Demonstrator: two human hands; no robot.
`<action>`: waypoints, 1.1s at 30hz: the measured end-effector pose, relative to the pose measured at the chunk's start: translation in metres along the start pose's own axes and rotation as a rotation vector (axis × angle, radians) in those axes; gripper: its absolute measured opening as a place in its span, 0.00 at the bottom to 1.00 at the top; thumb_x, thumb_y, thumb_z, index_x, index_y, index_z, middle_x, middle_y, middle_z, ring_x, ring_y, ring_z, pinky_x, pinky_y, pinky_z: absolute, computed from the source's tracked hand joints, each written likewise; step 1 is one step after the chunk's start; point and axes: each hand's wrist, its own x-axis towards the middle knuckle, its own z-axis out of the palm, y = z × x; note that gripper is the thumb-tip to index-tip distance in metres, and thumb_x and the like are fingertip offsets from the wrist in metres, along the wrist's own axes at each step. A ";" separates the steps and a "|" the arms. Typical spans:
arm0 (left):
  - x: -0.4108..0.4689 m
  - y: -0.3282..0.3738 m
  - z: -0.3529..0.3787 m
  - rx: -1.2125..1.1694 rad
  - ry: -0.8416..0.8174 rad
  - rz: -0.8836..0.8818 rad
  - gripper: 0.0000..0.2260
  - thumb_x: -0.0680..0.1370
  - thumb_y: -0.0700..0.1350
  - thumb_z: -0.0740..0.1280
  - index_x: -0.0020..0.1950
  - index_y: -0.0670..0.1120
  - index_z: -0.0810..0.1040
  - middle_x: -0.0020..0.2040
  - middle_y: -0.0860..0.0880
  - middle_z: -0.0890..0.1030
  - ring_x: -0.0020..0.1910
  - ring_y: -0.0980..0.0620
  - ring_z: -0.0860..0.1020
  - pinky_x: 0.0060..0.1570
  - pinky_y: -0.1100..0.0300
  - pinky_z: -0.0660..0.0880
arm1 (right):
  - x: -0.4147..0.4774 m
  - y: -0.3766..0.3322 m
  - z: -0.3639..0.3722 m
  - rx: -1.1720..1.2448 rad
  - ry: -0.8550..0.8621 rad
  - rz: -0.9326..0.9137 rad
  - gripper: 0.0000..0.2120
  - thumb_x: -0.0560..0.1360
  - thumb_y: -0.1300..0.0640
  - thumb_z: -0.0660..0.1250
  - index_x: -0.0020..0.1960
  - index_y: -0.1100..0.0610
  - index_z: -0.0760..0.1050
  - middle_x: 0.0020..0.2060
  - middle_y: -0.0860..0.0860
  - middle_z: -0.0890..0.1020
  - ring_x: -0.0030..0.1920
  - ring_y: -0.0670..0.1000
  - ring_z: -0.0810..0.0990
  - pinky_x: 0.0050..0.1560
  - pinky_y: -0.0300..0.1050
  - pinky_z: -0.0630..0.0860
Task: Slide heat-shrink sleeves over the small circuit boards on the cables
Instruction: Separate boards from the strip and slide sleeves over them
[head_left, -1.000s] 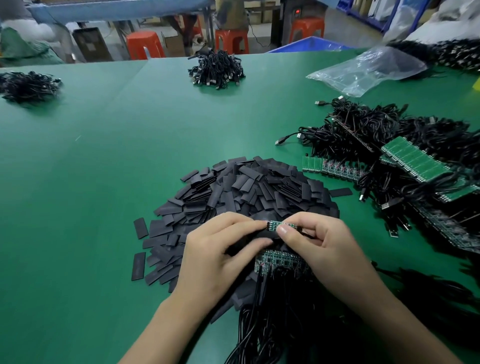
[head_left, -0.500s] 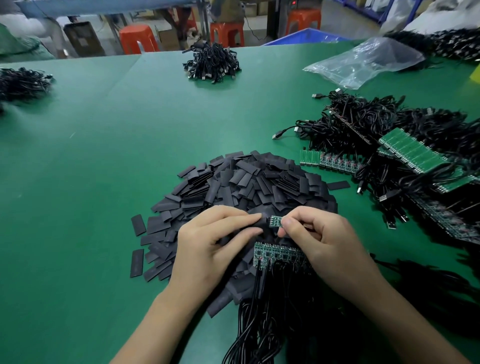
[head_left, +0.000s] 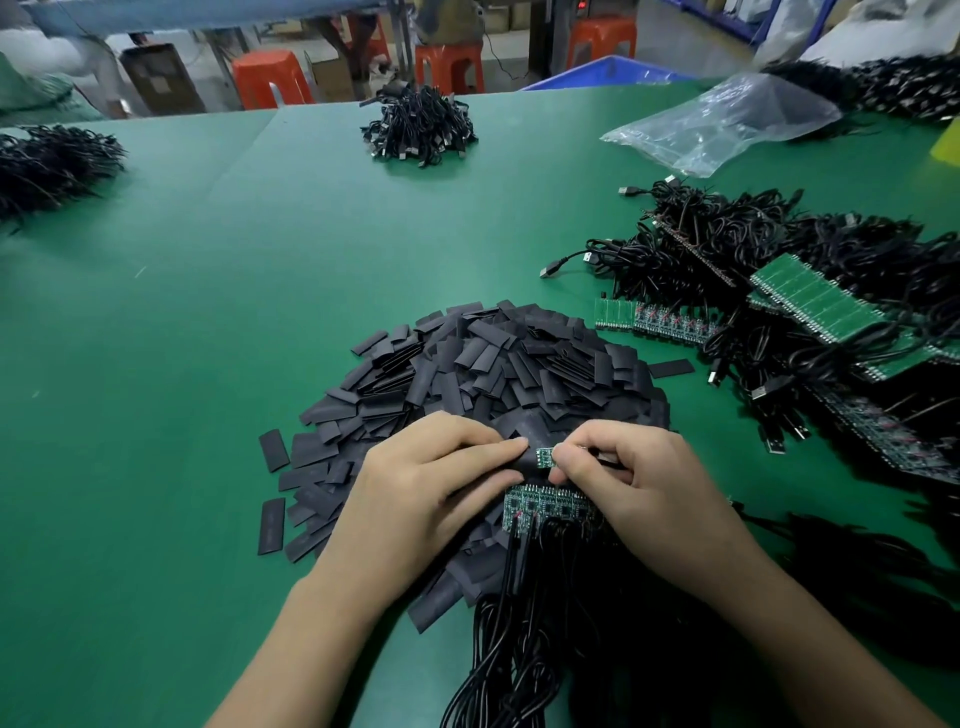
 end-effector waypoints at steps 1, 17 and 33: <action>0.000 0.000 0.000 -0.004 -0.003 0.005 0.11 0.79 0.46 0.74 0.59 0.45 0.86 0.51 0.52 0.83 0.49 0.56 0.80 0.51 0.61 0.77 | 0.000 0.000 0.000 0.009 -0.009 0.012 0.12 0.81 0.49 0.66 0.40 0.47 0.81 0.32 0.53 0.82 0.30 0.55 0.76 0.32 0.47 0.70; 0.002 0.002 -0.002 -0.023 -0.035 -0.006 0.10 0.80 0.49 0.73 0.60 0.48 0.86 0.51 0.54 0.83 0.49 0.56 0.81 0.49 0.58 0.78 | 0.001 0.002 -0.004 0.090 -0.081 0.072 0.13 0.81 0.49 0.66 0.41 0.50 0.83 0.24 0.43 0.73 0.26 0.42 0.64 0.30 0.39 0.61; 0.003 0.010 0.000 -0.082 0.021 -0.128 0.10 0.78 0.48 0.74 0.58 0.48 0.86 0.49 0.55 0.83 0.49 0.58 0.80 0.51 0.65 0.75 | 0.000 -0.003 -0.005 0.079 -0.083 0.012 0.10 0.81 0.49 0.66 0.44 0.49 0.82 0.28 0.46 0.76 0.30 0.41 0.70 0.33 0.37 0.67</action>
